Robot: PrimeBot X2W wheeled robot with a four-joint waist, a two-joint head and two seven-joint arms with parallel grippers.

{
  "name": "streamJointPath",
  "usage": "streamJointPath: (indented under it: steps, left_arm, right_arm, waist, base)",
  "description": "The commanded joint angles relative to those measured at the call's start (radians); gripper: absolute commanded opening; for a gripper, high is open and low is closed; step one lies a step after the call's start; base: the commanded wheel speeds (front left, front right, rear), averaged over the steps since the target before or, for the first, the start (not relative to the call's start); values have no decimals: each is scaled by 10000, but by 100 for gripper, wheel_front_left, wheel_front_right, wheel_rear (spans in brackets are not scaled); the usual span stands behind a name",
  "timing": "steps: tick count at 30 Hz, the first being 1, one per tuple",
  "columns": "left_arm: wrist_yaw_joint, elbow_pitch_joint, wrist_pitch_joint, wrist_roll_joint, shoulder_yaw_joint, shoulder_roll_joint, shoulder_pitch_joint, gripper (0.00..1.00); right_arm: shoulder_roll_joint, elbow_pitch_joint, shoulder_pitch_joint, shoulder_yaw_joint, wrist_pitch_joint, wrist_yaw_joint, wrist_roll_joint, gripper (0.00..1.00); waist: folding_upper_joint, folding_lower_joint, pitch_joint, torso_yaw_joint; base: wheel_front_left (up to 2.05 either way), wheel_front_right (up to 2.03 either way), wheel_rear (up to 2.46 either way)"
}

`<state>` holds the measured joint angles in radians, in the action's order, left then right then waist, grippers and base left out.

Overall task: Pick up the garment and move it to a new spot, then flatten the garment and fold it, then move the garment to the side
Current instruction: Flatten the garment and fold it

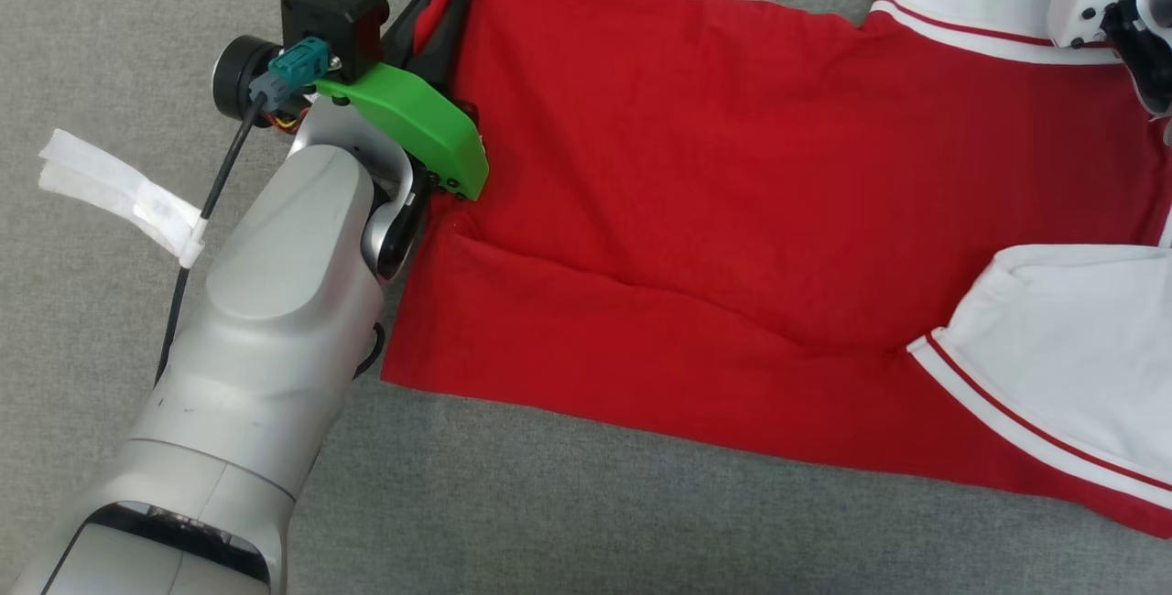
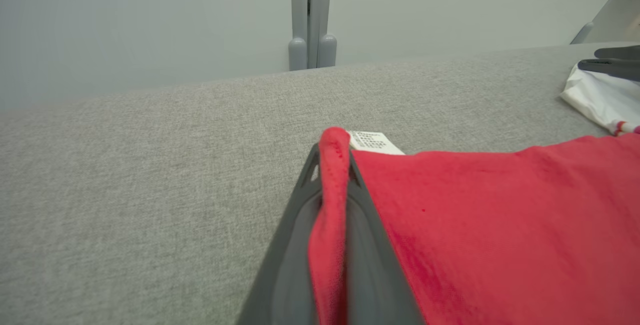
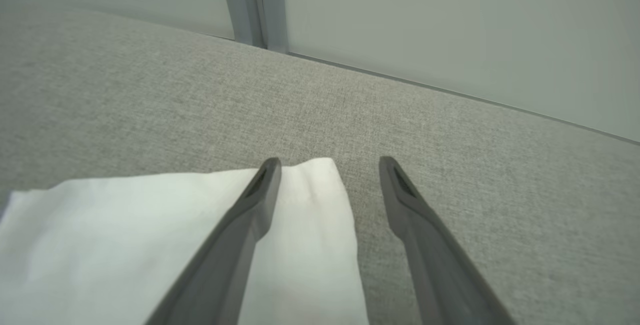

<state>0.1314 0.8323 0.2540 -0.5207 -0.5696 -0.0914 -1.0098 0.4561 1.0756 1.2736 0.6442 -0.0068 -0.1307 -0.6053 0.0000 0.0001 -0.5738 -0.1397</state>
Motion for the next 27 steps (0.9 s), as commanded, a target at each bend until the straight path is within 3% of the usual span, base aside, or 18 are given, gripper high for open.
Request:
streamJointPath:
  steps: [1, 2, 4, 5, 6, 12, 16, 27]
  left_arm:
    - [-20, -119, 50, -99, -10, 10, 63, 0]
    - [-20, -168, 57, -90, -13, 4, 78, 0]
    - [-20, -280, 81, -98, 6, 1, 103, 0]
    - [-21, -320, 91, -85, 14, -13, 114, 0]
    - [-21, -345, 95, -78, 20, -25, 126, 0]
    - [-59, -393, 121, -79, 125, -192, 275, 0]
    - [-60, -383, 110, -95, 221, -305, 460, 0]
    - [-181, -882, 108, 15, 715, -742, 1461, 0]
  right_arm:
    - [50, 105, 159, 152, 161, -1, 13, 100]
    - [28, 180, 201, 208, 311, -1, -49, 100]
    - [-35, 441, 238, 191, 733, -1, -279, 41]
    - [-98, 546, 212, 233, 942, -1, -371, 31]
    - [-129, 562, 198, 281, 1018, -1, -419, 0]
    - [-46, 320, 289, 381, 579, 0, -742, 0]
    - [81, 78, 152, 443, -265, 0, -904, 0]
    - [428, -1596, -1697, 754, -2254, -1, -1575, 0]
  waist:
    - [0, -1, -237, -249]
    - [0, -1, -253, -261]
    - [0, -1, -286, -250]
    - [0, -1, -293, -224]
    - [0, -1, -288, -199]
    - [0, -1, -56, 109]
    - [0, -1, 290, 338]
    - [0, -1, 1378, 1039]
  base:
    - [0, 0, 0]
    - [0, 0, 0]
    - [0, 0, 0]
    - [0, 0, 0]
    - [0, 0, 0]
    - [0, 0, 0]
    - [0, 0, 0]
    - [0, 0, 0]
